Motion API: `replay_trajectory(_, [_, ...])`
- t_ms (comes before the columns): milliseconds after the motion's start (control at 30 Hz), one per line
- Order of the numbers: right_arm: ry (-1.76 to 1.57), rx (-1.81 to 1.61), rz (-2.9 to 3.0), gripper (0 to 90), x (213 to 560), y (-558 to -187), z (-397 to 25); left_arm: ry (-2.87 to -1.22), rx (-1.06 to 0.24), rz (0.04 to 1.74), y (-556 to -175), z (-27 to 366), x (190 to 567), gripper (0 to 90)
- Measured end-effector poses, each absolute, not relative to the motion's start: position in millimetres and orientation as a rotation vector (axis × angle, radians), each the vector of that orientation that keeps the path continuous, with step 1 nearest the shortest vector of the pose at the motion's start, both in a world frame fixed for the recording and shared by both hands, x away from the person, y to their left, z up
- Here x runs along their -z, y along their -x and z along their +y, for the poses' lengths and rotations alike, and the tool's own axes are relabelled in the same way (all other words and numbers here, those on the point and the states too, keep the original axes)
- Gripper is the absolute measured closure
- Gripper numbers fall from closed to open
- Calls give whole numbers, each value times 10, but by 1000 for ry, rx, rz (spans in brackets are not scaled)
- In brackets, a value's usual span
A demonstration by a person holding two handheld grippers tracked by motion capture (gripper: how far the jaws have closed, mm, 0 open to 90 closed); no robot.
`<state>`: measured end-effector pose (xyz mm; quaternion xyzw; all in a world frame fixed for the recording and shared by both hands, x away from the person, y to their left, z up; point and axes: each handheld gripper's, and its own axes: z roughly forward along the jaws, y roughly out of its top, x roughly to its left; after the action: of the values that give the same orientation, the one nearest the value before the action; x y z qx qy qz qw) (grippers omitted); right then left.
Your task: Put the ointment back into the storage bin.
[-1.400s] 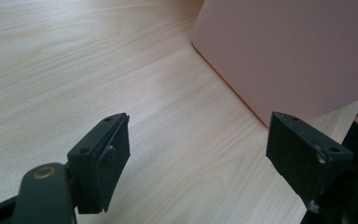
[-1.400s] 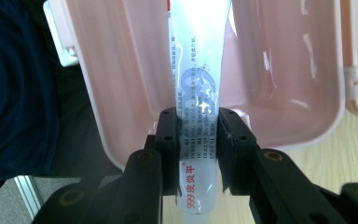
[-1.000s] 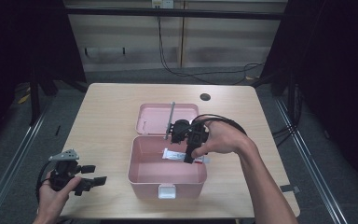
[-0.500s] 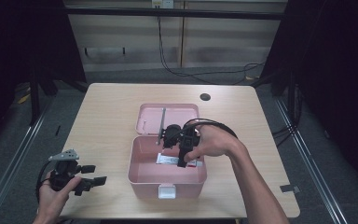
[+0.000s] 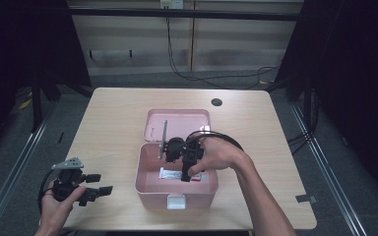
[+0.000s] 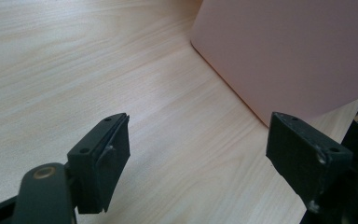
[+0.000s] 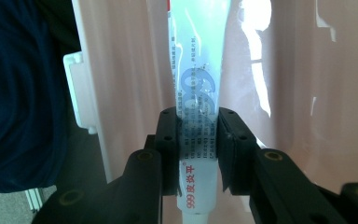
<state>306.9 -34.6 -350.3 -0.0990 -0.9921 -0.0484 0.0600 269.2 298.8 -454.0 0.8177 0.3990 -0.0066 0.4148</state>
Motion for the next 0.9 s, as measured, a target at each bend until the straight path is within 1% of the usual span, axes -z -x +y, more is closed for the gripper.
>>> replay_trajectory(900, [229, 163, -2913, 714, 3935, -3084, -161, -2061, 18, 1001, -2694, 2985, 4540, 214])
